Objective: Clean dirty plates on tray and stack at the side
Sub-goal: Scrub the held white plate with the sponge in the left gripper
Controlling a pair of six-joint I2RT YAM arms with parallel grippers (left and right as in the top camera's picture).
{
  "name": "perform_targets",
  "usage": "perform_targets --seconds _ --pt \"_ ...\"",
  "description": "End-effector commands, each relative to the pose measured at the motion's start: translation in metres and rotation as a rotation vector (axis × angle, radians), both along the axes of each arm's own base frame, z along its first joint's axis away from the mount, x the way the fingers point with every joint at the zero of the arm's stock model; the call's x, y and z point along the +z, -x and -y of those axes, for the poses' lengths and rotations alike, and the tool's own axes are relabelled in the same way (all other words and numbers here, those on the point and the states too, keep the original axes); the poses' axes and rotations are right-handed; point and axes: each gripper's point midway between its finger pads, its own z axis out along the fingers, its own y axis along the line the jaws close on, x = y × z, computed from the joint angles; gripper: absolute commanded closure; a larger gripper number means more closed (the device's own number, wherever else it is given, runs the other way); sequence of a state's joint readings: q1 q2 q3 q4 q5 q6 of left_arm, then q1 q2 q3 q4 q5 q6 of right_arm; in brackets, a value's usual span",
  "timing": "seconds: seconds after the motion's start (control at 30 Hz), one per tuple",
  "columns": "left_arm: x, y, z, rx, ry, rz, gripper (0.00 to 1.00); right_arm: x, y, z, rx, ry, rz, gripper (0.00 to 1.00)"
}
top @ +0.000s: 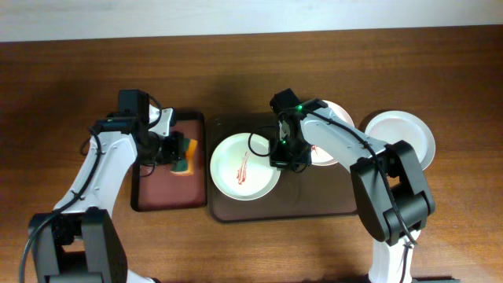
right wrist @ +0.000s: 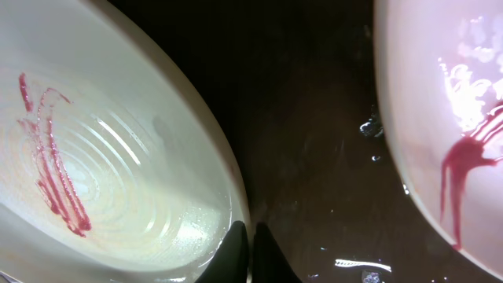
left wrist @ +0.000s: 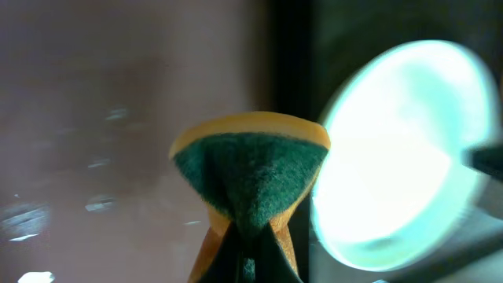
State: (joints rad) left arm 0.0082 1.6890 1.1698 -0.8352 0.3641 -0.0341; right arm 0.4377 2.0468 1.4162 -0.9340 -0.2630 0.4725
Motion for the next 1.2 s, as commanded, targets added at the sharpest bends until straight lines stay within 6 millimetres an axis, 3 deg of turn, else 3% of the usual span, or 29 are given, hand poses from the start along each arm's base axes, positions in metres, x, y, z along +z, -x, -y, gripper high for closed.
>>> perform_targets --seconds 0.0,0.17,0.37,0.43,0.57,0.63,0.7,0.8,0.93,1.0,1.03,1.07,1.17 --pt "0.037 -0.003 0.061 -0.114 0.379 0.055 1.0 -0.004 0.006 0.001 0.0 0.015 -0.018 0.96" --pt "0.035 0.002 0.104 -0.099 0.43 -0.024 1.0 -0.004 0.006 0.001 0.0 0.015 -0.018 0.96" --pt "-0.022 0.003 0.14 -0.011 0.454 -0.226 1.0 -0.004 0.007 0.001 0.0 0.017 -0.021 0.96" --pt "-0.024 0.006 0.155 -0.054 0.512 -0.239 1.0 -0.004 0.007 0.001 0.0 0.017 -0.021 0.96" --pt "-0.043 0.018 0.168 -0.08 0.499 -0.3 1.0 -0.004 0.007 0.001 0.0 0.017 -0.021 0.96" --pt "-0.048 0.019 0.167 -0.076 0.478 -0.303 1.0 -0.004 0.007 0.001 0.0 0.017 -0.021 0.96" --pt "-0.064 0.012 0.151 -0.015 0.349 -0.28 1.0 -0.004 0.007 0.001 0.0 0.017 -0.021 0.96" --pt "-0.069 0.01 0.146 -0.003 0.31 -0.273 1.0 -0.004 0.007 0.001 0.0 0.017 -0.021 0.96" --pt "-0.096 0.009 0.097 0.074 0.005 -0.241 1.0 -0.004 0.007 0.001 0.0 0.017 -0.021 0.96" --pt "-0.08 -0.001 0.09 0.071 0.014 -0.205 1.0 -0.004 0.007 0.001 0.0 0.017 -0.021 0.96" --pt "-0.062 -0.007 0.094 0.02 0.072 -0.158 1.0 -0.004 0.007 0.001 0.0 0.017 -0.021 0.96" --pt "-0.044 -0.006 0.107 -0.033 0.136 -0.124 1.0 -0.004 0.007 0.001 0.0 0.017 -0.021 0.96" --pt "-0.036 0.01 0.142 -0.124 0.202 -0.14 1.0 -0.004 0.007 0.001 0.0 0.017 -0.021 0.96"
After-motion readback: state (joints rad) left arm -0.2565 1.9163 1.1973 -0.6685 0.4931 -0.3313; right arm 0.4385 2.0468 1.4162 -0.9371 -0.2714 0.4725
